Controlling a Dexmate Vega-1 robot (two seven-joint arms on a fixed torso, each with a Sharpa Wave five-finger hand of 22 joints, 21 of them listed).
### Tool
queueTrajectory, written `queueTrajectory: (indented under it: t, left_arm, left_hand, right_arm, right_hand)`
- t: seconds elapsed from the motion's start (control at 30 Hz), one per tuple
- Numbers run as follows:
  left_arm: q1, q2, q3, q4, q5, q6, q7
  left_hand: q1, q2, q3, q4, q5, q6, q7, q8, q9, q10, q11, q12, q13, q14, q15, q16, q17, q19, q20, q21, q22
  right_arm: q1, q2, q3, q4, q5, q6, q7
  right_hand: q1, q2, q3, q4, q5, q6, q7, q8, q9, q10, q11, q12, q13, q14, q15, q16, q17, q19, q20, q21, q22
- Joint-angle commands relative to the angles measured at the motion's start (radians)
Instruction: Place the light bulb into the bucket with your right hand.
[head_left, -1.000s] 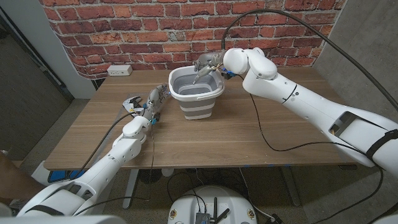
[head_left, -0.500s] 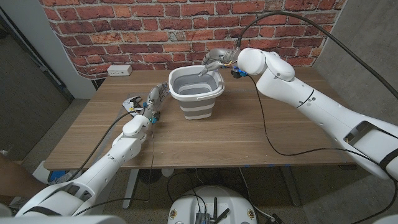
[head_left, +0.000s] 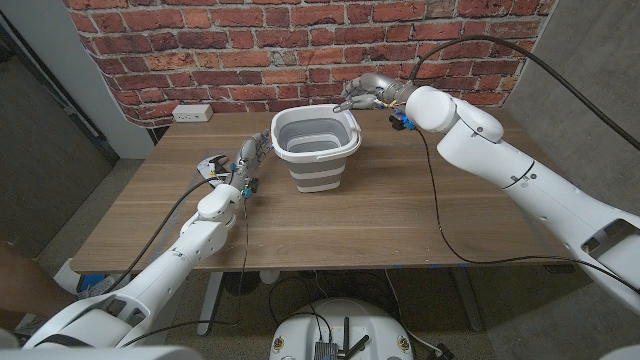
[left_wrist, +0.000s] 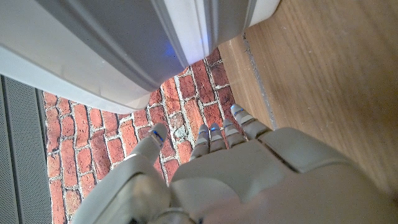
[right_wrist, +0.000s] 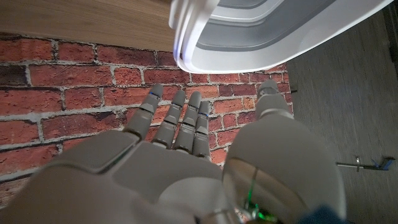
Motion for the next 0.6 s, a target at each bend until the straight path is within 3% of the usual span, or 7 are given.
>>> queueTrajectory:
  t: [0.03,0.17,0.37,0.6]
  left_arm:
    - [0.007,0.009,-0.005,-0.014,0.003,0.006,0.013]
    - [0.001,0.012,-0.006,-0.011,0.002,0.007,0.007]
    - [-0.015,0.002,-0.006,0.019,-0.004,-0.003,-0.009]
    - [-0.017,-0.004,-0.008,0.035,-0.005,-0.015,-0.009]
  left_hand:
    - [0.007,0.079,0.002,-0.002,0.002,0.0,-0.004,0.003,0.003,0.006,-0.002,0.001,0.004,0.003,0.001,0.008,0.003,-0.003,-0.02,0.003,0.006]
    - [0.008,0.079,0.002,-0.002,0.002,-0.007,-0.008,0.001,0.003,0.006,-0.005,0.001,0.005,0.004,0.001,0.008,0.003,-0.002,-0.019,0.004,0.006]
    - [0.008,0.079,0.002,-0.003,0.002,-0.009,-0.009,0.0,0.003,0.006,-0.006,0.001,0.005,0.004,0.0,0.008,0.003,-0.002,-0.02,0.004,0.006]
    - [0.008,0.08,0.002,-0.002,0.002,-0.01,-0.008,0.001,0.003,0.005,-0.004,0.0,0.005,0.004,0.0,0.008,0.004,-0.002,-0.02,0.004,0.006]
  right_arm:
    - [-0.123,-0.032,0.09,-0.008,0.135,0.03,-0.192]
    - [-0.146,-0.029,0.107,0.013,0.176,0.052,-0.236]
    - [-0.18,-0.027,0.13,0.039,0.229,0.097,-0.299]
    - [-0.213,-0.007,0.152,0.075,0.3,0.121,-0.355]
  right_hand:
    - [-0.017,0.003,0.001,0.005,0.007,0.011,0.004,-0.001,-0.002,-0.009,0.011,-0.011,-0.002,-0.007,0.0,0.0,0.0,0.031,-0.014,0.009,0.003]
    - [-0.027,0.006,-0.002,0.006,0.008,-0.006,0.003,-0.012,-0.004,-0.026,0.014,-0.021,-0.006,-0.018,-0.002,-0.007,-0.002,0.038,-0.031,0.007,0.003]
    - [-0.069,0.012,-0.016,0.015,0.005,-0.043,-0.008,-0.042,-0.015,-0.071,0.03,-0.05,-0.022,-0.063,0.025,-0.032,-0.009,0.037,-0.041,-0.003,0.004]
    - [-0.11,0.031,-0.024,0.035,0.0,-0.032,-0.007,-0.047,-0.02,-0.081,0.035,-0.06,-0.032,-0.078,0.035,-0.043,-0.011,0.028,-0.045,-0.01,0.004]
